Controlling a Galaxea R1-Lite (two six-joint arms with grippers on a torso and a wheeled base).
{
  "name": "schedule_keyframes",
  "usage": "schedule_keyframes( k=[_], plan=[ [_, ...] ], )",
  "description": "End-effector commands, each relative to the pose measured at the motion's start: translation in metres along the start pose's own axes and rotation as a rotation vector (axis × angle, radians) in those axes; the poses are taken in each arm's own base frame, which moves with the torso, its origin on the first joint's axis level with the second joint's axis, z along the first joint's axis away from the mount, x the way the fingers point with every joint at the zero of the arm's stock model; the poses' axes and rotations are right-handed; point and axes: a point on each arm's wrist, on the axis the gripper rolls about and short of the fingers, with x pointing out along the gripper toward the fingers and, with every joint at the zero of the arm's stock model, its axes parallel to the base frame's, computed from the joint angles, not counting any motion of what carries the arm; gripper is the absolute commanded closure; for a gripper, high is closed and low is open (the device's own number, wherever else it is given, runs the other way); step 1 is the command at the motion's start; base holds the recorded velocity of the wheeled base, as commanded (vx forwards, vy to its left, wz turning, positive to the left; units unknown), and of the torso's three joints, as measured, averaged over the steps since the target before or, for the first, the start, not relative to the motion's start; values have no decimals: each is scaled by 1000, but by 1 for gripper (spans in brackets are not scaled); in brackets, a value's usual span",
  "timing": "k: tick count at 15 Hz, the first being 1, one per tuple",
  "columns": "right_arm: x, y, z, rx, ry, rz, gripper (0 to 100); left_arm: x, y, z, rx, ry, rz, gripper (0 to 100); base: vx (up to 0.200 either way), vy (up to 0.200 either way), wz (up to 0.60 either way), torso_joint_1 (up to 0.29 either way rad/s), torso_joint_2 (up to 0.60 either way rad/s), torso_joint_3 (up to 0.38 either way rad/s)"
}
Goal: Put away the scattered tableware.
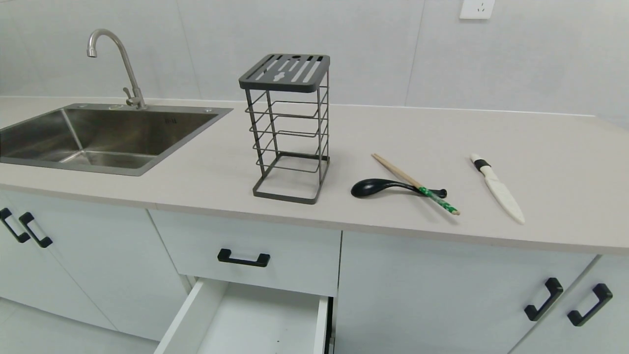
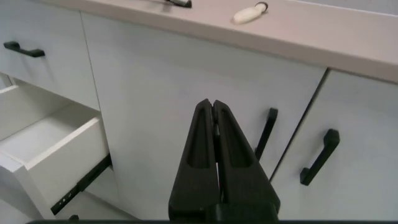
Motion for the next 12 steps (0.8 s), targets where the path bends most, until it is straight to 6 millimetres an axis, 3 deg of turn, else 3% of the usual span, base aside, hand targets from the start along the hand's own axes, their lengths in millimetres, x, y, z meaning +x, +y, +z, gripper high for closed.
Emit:
schedule_keyframes(
  k=[1, 5, 12],
  plan=[
    [0, 0, -1, 12, 4, 1, 100, 0, 0, 0, 0, 3, 0, 0, 0, 0, 0, 80, -261, -203],
    [0, 0, -1, 14, 7, 4, 100, 0, 0, 0, 0, 3, 0, 0, 0, 0, 0, 29, -91, -70],
    [0, 0, -1, -14, 6, 7, 100, 0, 0, 0, 0, 3, 0, 0, 0, 0, 0, 145, -426, -287]
  ],
)
